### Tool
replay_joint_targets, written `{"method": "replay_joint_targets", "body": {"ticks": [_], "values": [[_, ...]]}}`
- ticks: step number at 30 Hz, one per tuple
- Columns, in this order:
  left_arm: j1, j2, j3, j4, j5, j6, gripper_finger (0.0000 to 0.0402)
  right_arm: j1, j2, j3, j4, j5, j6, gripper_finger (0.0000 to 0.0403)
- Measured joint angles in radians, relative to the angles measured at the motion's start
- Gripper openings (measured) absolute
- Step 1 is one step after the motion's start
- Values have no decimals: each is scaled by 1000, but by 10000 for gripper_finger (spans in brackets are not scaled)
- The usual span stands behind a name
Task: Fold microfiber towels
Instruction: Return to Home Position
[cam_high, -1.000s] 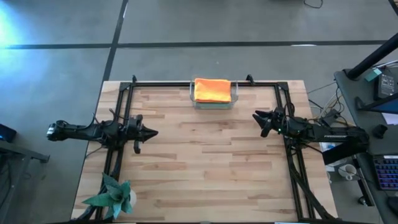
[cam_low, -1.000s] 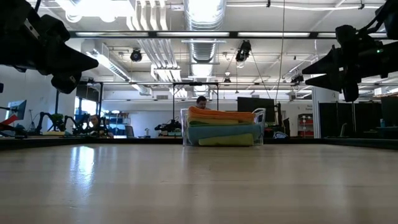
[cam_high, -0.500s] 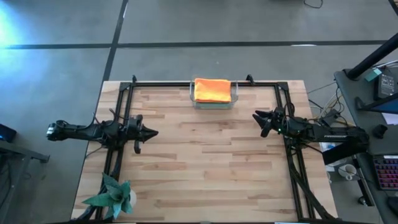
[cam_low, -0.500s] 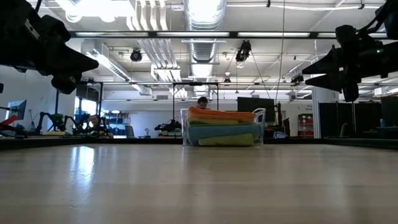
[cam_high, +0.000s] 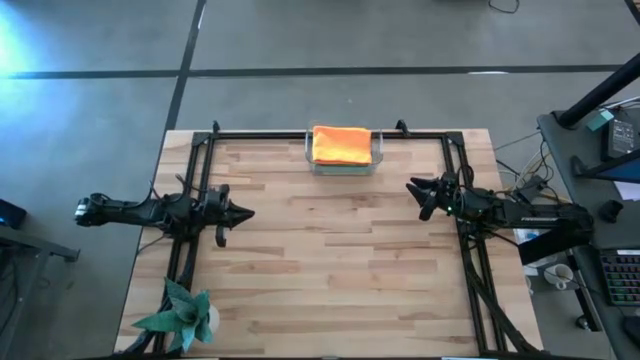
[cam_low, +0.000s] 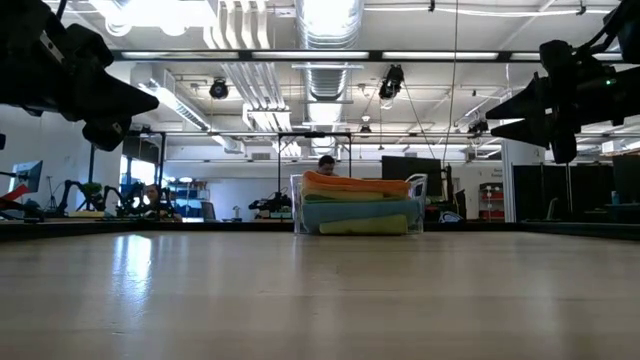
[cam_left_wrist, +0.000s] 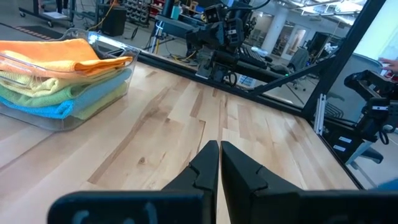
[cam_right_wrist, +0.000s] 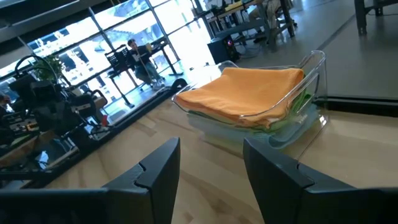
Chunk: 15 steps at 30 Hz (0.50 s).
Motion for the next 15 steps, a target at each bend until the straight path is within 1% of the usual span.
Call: {"method": "replay_joint_targets", "body": {"ticks": [15], "values": [[0,0,-3,1,0,0,2,0,0,0,0,0,0,173]]}}
